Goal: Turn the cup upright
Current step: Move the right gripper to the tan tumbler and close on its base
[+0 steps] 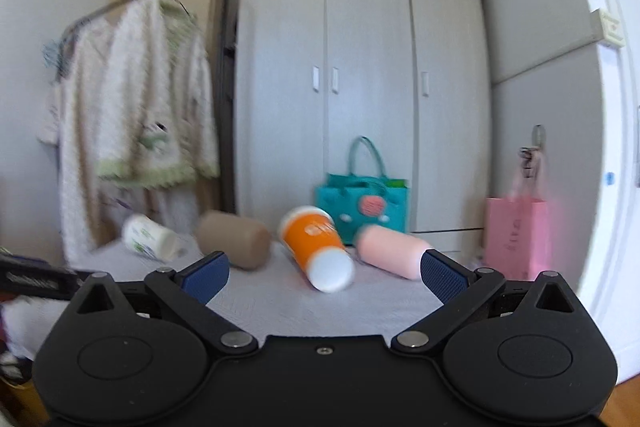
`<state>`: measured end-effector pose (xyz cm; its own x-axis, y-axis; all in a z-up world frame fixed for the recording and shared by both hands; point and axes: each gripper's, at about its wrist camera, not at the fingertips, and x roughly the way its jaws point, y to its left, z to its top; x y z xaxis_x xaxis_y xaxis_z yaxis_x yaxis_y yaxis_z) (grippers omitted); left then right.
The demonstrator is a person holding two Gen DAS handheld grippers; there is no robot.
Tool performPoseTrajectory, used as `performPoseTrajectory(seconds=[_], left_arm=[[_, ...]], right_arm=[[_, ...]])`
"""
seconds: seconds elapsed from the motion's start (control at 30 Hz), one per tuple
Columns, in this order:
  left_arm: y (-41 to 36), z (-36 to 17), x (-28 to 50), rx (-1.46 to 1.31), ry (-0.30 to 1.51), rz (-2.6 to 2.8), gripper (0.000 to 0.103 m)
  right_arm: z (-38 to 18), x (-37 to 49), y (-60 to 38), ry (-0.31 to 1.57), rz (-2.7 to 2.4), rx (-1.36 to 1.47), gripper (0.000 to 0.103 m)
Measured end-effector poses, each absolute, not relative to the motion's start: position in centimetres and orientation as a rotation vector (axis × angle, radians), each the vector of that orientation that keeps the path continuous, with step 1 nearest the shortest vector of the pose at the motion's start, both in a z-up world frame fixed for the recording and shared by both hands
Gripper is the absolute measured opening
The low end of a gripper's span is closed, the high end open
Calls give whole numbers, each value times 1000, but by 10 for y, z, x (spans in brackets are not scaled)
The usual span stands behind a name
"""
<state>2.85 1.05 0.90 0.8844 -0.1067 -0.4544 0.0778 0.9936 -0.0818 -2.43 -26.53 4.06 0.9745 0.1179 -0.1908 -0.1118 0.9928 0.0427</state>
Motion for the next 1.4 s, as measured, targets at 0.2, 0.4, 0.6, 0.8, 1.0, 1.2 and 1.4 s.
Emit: performPoseTrajectory(seconds=[0.2, 0.4, 0.6, 0.8, 1.0, 1.2, 1.4], left_arm=[[26, 32, 55, -63, 531, -130, 103], [40, 50, 81, -104, 563, -171, 103], [44, 60, 109, -113, 578, -198, 103], [54, 53, 140, -196, 600, -180, 103], [62, 36, 172, -246, 645, -194, 103], [67, 19, 201, -323, 662, -229, 103], [61, 1, 222, -398, 683, -286, 103]], right_arm=[[72, 5, -270, 322, 291, -43, 103], [90, 27, -242, 413, 423, -206, 103], [103, 58, -216, 481, 559, -279, 103], [94, 98, -190, 501, 643, -358, 103], [74, 130, -173, 512, 672, -430, 103], [55, 172, -158, 546, 641, -516, 103], [42, 209, -146, 548, 673, -649, 101]])
